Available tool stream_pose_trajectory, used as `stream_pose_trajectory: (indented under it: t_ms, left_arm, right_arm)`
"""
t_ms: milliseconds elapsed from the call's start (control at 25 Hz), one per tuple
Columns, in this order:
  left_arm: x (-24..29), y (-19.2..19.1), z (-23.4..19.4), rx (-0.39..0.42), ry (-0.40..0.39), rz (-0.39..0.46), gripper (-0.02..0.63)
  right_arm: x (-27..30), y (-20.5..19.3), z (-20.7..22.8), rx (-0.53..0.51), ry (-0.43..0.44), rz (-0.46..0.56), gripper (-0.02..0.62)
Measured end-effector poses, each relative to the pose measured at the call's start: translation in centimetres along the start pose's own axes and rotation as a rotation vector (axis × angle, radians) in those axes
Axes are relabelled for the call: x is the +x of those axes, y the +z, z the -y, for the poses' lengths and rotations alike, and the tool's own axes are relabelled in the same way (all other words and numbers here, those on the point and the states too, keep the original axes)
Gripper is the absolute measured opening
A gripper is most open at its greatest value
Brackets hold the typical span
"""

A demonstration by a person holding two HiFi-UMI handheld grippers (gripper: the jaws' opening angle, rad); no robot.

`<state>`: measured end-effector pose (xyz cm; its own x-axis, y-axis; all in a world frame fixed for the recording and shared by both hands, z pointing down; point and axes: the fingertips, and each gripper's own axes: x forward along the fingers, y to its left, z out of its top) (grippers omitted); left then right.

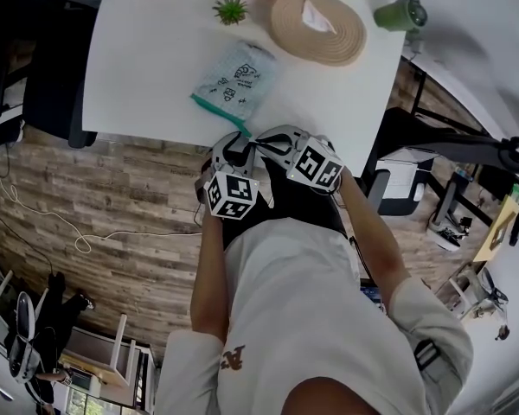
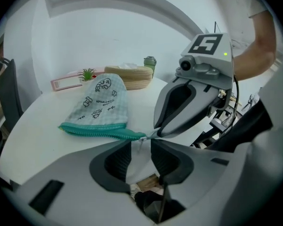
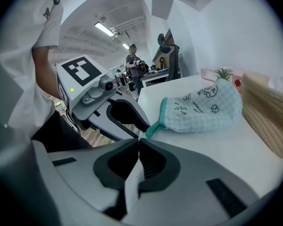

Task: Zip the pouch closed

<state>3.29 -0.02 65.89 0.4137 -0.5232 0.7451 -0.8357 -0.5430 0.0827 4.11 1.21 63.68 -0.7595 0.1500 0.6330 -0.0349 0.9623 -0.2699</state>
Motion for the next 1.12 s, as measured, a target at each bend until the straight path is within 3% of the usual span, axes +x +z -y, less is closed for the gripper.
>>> stream_pose_trajectory:
  t_ms: [200,240,280,960,1120]
  left_arm:
    - [0.2,0.0,-0.1,0.064,-0.02,-0.02,0.101]
    - [0.2,0.0,0.0,0.085,-0.03,-0.026,0.028]
    - [0.3,-0.1,0.1,0.103,-0.038,-0.031,0.005]
    - [0.3,0.5,0.8,0.069,-0.12,-0.049,-0.003]
    - [0.4,0.7,0.5,0.067,-0.101,-0.061,-0.003]
  right_arm:
    - [-0.3,0.0,0.2,-0.006,-0.018,0.0,0.005]
    - [-0.3,0.0,0.2,-0.005,-0.02,0.001,0.005]
    - [-0.3,0.0,0.2,-0.005,-0.023,0.0,0.005]
    - [-1.4,-1.0,1.5,0.065,-0.148,0.006,0.002]
    - [-1.5,-1.1,1.8,0.082,-0.174,0.0,0.002]
